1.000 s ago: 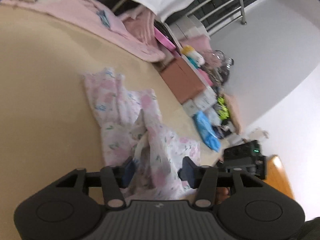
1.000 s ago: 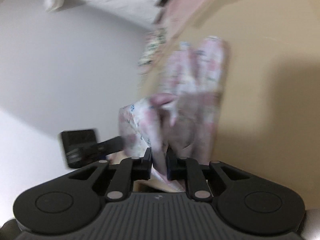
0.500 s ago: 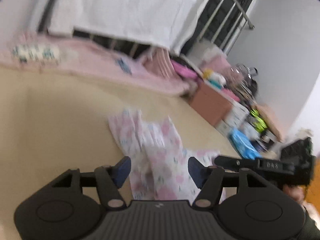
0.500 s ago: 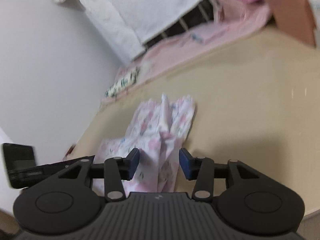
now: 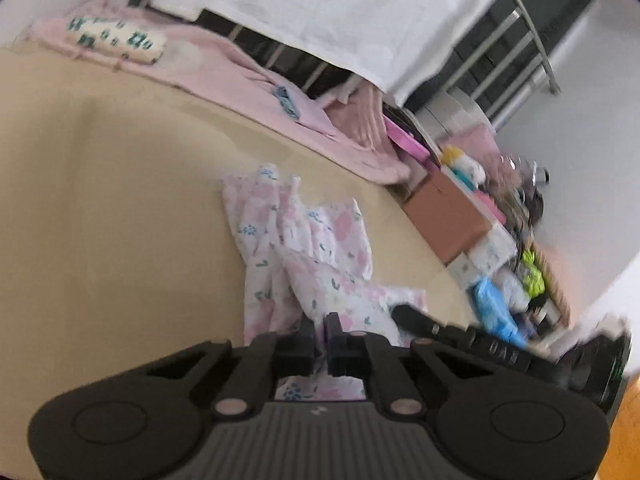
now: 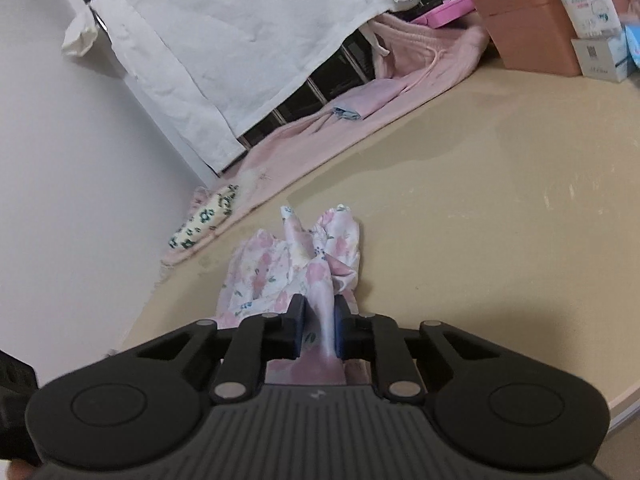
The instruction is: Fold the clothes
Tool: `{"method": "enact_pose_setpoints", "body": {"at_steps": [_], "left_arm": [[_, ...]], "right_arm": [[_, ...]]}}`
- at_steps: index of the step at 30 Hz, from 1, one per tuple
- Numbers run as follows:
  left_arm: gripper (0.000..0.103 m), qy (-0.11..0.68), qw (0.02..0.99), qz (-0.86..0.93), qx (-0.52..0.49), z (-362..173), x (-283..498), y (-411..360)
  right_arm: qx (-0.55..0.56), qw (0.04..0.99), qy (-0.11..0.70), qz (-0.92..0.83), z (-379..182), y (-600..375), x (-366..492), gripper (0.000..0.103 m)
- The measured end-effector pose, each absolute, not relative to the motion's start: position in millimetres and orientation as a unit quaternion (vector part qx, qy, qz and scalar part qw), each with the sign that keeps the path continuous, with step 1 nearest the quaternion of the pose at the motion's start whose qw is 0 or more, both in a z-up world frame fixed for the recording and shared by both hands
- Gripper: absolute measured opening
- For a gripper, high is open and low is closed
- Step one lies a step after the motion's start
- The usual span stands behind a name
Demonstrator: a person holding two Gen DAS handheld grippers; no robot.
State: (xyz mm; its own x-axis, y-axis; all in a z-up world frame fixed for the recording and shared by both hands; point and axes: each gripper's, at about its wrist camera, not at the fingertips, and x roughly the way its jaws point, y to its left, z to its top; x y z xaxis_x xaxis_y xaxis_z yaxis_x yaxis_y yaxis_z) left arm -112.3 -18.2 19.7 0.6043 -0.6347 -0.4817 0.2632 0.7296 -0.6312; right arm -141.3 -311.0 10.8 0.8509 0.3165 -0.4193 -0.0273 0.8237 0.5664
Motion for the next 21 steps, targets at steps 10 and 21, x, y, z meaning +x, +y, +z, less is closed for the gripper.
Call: {"method": "enact_pose_setpoints", "body": {"at_steps": [10,21], "left_arm": [[0.031,0.335,0.866,-0.239,-0.284,33,-111,2],[0.007,0.323,0.923,-0.168,-0.121,36,-98,-64]], "right_arm": [[0.227,0.944,0.236,0.033,27,-308,-158,0.042],[0.076,0.955,0.259,0.124,29,-249,-130,0.009]]}}
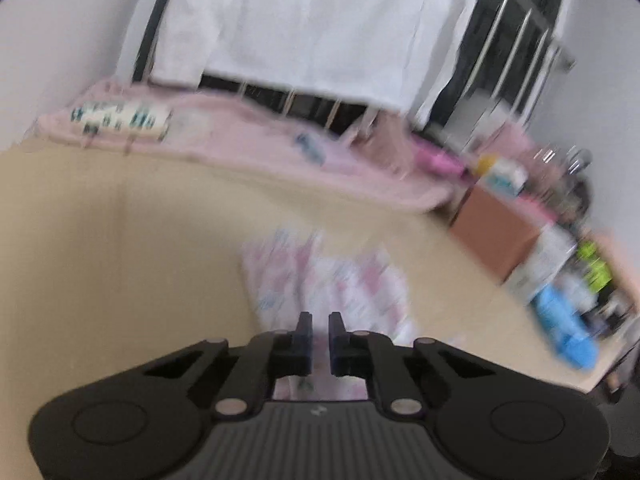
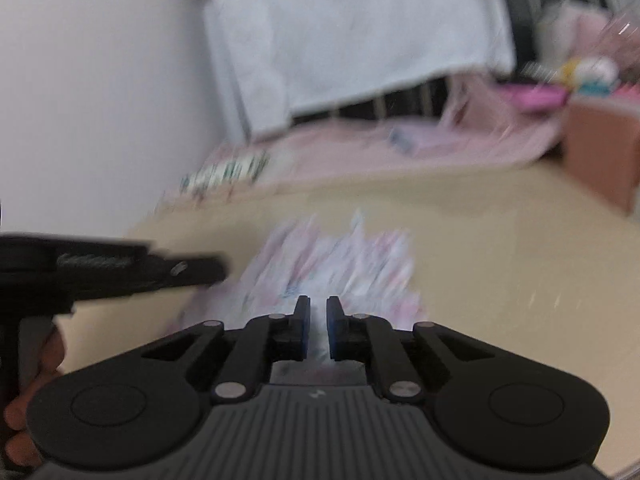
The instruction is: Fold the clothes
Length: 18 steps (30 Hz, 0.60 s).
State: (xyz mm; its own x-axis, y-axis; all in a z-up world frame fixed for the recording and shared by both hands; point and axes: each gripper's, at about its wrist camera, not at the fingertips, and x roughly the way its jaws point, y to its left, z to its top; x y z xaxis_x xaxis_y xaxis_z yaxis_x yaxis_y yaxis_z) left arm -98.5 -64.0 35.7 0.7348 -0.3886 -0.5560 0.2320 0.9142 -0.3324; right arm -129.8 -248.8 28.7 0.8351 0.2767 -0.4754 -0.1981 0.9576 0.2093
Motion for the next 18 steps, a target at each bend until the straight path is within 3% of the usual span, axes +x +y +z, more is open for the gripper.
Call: {"method": "enact_pose_setpoints", "body": {"at_steps": [5,8,11,18], "left_arm": [[0.008,0.336,0.921,-0.137,-0.139,22,-95,-51],[0.008,0.284,0.941,-0.125,-0.134,39,-109,-48],[0.009,0.250,0.950,-0.165,-0.090,47,-118,-71],[0.010,0.292,0.940,-0.174,-0.015,21,-114,-100]], "right_arm": [[0.103,0.953,0.251,0.134,23,-257,-132,0.011],[0.114,0.962,0.207,0.136,34,-272,-149,0.011],[0.119,0.963,0.211,0.118,34,-282,-144,0.011],[0.182,0.951,0.240,0.072,21,-304,-132,0.011]]}}
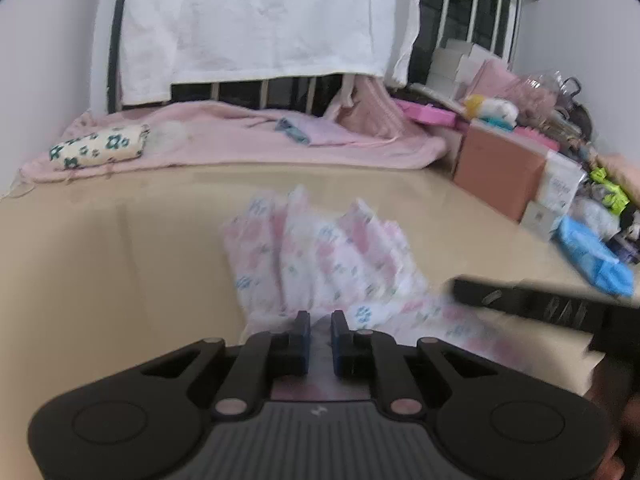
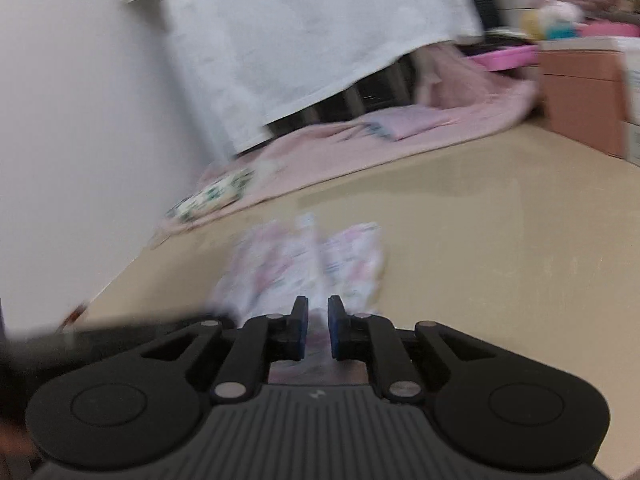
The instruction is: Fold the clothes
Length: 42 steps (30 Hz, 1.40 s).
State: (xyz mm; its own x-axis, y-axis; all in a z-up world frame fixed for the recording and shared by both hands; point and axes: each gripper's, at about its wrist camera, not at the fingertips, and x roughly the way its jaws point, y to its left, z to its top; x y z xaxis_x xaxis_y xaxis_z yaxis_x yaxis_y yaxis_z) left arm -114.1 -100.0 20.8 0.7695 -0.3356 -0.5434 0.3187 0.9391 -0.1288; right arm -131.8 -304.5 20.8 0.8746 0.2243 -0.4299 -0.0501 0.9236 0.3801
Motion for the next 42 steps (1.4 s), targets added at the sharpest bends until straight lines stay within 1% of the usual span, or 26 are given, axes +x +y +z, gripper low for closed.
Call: {"method": "enact_pose_setpoints", "body": {"at_steps": [3,4,5,6,7,8,10,11,12,13,14,15,16,17,20,21,24,26,28,30,32,35,36,38,40,42], "left_arm": [[0.011,0.291,0.941,-0.170,-0.043,24,-117,-89],[0.020,0.282,0.942,-0.170,-0.062,28,-119,-80],[0.038,0.272,0.945,-0.165,-0.078,33,-122,-71],[0.049,0.262,0.948,-0.154,-0.090,36,-125,-62],[0.064,0.258,0.949,-0.147,-0.101,39,-126,-55],[0.065,0.261,0.948,-0.145,-0.109,40,-124,-49],[0.063,0.287,0.937,-0.154,-0.131,36,-114,-41],[0.059,0.305,0.928,-0.160,-0.142,32,-109,-39],[0.056,0.321,0.919,-0.166,-0.156,28,-104,-37],[0.045,0.331,0.912,-0.174,-0.170,25,-101,-35],[0.034,0.335,0.906,-0.182,-0.186,22,-100,-32],[0.029,0.337,0.901,-0.185,-0.200,20,-100,-29],[0.027,0.337,0.899,-0.183,-0.212,19,-99,-27],[0.025,0.337,0.898,-0.180,-0.218,18,-98,-25],[0.025,0.339,0.904,-0.169,-0.199,17,-95,-30],[0.025,0.336,0.907,-0.168,-0.192,18,-96,-32],[0.026,0.323,0.919,-0.163,-0.155,19,-99,-42],[0.027,0.320,0.923,-0.159,-0.140,19,-100,-47],[0.029,0.321,0.924,-0.155,-0.138,18,-99,-49],[0.029,0.320,0.926,-0.154,-0.133,17,-100,-49],[0.031,0.318,0.927,-0.154,-0.126,16,-101,-50],[0.035,0.308,0.933,-0.145,-0.121,23,-106,-47],[0.033,0.292,0.940,-0.133,-0.120,30,-111,-45],[0.032,0.253,0.953,-0.117,-0.115,44,-122,-43],[0.032,0.214,0.960,-0.154,-0.095,57,-135,-49],[0.032,0.213,0.955,-0.197,-0.062,61,-139,-62]], "right_arm": [[0.209,0.943,0.259,0.031,16,-320,-134,0.012],[0.232,0.937,0.256,0.045,15,-326,-137,0.015],[0.263,0.930,0.249,0.068,15,-331,-141,0.030],[0.290,0.922,0.240,0.090,16,-335,-145,0.040],[0.302,0.917,0.239,0.100,15,-338,-145,0.050],[0.308,0.914,0.242,0.106,14,-339,-143,0.050],[0.321,0.906,0.248,0.119,11,-342,-140,0.049],[0.329,0.901,0.255,0.126,8,-344,-135,0.043],[0.338,0.894,0.262,0.131,6,-346,-130,0.039],[0.350,0.889,0.264,0.135,3,-348,-128,0.036],[0.362,0.883,0.265,0.139,1,-350,-126,0.029],[0.370,0.878,0.265,0.147,-1,-350,-125,0.023],[0.377,0.873,0.266,0.157,-2,-351,-124,0.011],[0.377,0.871,0.271,0.159,-3,-350,-123,0.010],[0.349,0.881,0.290,0.133,-2,-346,-124,0.011],[0.333,0.892,0.284,0.116,2,-345,-128,0.012],[0.273,0.929,0.237,0.073,22,-340,-145,0.012],[0.217,0.950,0.204,0.099,40,-324,-155,0.012],[0.172,0.955,0.206,0.128,46,-303,-153,0.012],[0.141,0.955,0.233,0.121,38,-287,-141,0.011],[0.137,0.949,0.267,0.096,22,-284,-128,0.011],[0.166,0.942,0.279,0.089,9,-290,-125,0.011],[0.169,0.941,0.280,0.087,9,-290,-127,0.011],[0.165,0.945,0.269,0.084,16,-291,-133,0.012],[0.164,0.951,0.249,0.086,25,-294,-140,0.012],[0.158,0.957,0.218,0.105,37,-295,-142,0.012]]}}
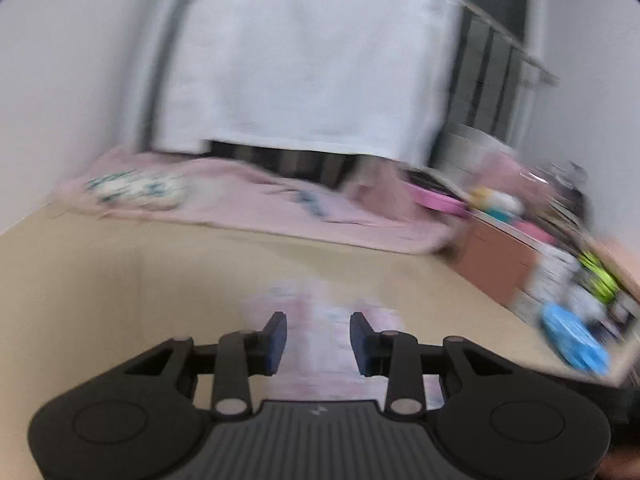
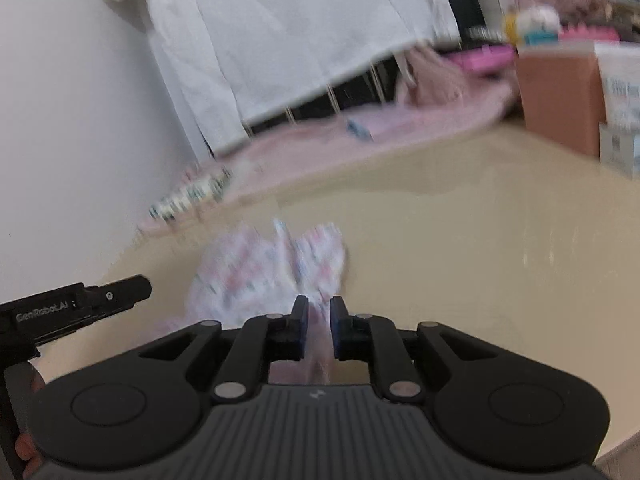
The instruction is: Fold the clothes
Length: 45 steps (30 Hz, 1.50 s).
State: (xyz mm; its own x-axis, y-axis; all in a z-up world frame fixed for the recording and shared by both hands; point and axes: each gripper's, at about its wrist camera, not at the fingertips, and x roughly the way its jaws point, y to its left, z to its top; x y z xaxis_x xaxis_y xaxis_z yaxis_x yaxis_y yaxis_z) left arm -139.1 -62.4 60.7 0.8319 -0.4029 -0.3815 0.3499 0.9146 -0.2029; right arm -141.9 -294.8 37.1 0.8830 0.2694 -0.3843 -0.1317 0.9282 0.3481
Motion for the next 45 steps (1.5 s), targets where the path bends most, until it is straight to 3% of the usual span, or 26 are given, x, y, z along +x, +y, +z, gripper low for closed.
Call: {"method": "enact_pose_setpoints", "body": {"at_steps": [4,9,12,15,16,17,21,25,27,29,35,45], "left_arm": [[0.025,0.249,0.943,-0.221,0.013,41,-131,-89],[0.025,0.287,0.926,-0.245,-0.009,22,-116,-82],[0.026,0.303,0.914,-0.268,-0.040,27,-109,-65],[0.046,0.302,0.905,-0.291,-0.071,40,-103,-41],[0.051,0.298,0.904,-0.296,-0.077,45,-101,-33],[0.051,0.291,0.905,-0.299,-0.079,50,-100,-26],[0.052,0.280,0.898,-0.330,-0.078,65,-96,-7],[0.062,0.273,0.885,-0.376,-0.044,64,-102,-8],[0.065,0.265,0.877,-0.400,-0.024,60,-108,-10],[0.069,0.248,0.864,-0.437,-0.001,55,-118,-12],[0.076,0.184,0.847,-0.488,0.103,45,-161,-27],[0.076,0.068,0.805,-0.472,0.354,-11,-228,-55]], "right_arm": [[0.109,0.957,0.234,0.130,37,-280,-136,0.012],[0.080,0.947,0.282,0.130,20,-277,-127,0.013],[0.037,0.951,0.265,0.157,36,-280,-135,0.035],[-0.077,0.936,0.212,0.271,54,-278,-154,0.061],[-0.129,0.920,0.195,0.314,57,-274,-161,0.077],[-0.186,0.899,0.183,0.352,57,-267,-166,0.085],[-0.329,0.826,0.196,0.414,50,-245,-152,0.085],[-0.355,0.780,0.242,0.455,44,-241,-114,0.085],[-0.334,0.767,0.268,0.477,45,-242,-96,0.083],[-0.292,0.755,0.311,0.498,47,-243,-77,0.068],[-0.205,0.749,0.360,0.518,49,-256,-47,0.059],[-0.102,0.710,0.408,0.565,52,-278,-72,0.057]]}}
